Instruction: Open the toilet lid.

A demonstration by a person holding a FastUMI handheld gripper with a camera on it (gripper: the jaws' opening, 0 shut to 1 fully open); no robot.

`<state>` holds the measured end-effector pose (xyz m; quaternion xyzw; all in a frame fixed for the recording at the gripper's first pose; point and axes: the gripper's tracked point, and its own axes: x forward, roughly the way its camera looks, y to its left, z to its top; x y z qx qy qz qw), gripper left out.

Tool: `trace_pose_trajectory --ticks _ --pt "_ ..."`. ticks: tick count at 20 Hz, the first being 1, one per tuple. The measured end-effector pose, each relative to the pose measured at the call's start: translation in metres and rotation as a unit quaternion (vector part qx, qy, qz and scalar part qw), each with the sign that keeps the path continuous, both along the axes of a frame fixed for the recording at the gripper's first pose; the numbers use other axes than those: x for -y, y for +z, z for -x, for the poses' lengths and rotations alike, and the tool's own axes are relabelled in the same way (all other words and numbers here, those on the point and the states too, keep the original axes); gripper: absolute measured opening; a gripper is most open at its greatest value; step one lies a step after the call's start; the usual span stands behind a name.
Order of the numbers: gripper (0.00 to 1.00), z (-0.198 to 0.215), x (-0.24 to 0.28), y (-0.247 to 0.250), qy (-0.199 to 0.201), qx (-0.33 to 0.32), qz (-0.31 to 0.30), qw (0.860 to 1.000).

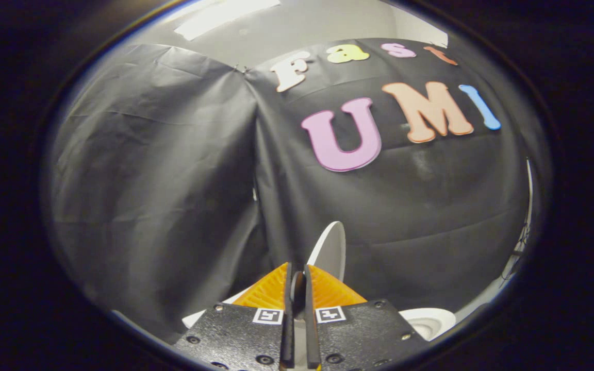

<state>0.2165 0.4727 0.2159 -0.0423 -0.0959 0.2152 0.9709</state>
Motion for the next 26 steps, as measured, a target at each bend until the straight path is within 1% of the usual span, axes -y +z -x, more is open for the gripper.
trace_pose_trajectory --ticks 2,6,10,12,15,18,19,21,23,26 --pt "0.09 0.002 -0.033 -0.003 0.023 0.002 0.025 0.999" --pt "0.10 0.000 -0.079 -0.009 0.059 -0.001 0.064 0.996" --pt "0.10 -0.010 -0.112 -0.017 0.082 -0.010 0.106 0.991" --pt "0.10 -0.015 -0.125 -0.018 0.096 -0.017 0.115 0.989" --pt "0.10 -0.020 -0.138 -0.021 0.108 -0.021 0.118 0.987" --pt "0.13 -0.015 -0.136 -0.024 0.100 -0.008 0.122 0.987" --pt "0.18 -0.014 -0.136 -0.027 0.096 -0.005 0.126 0.987" --pt "0.29 -0.012 -0.135 -0.026 0.106 -0.009 0.123 0.987" --pt "0.40 -0.010 -0.125 -0.010 0.098 0.008 0.107 0.989" --pt "0.56 -0.002 -0.113 0.013 0.090 0.027 0.110 0.989"
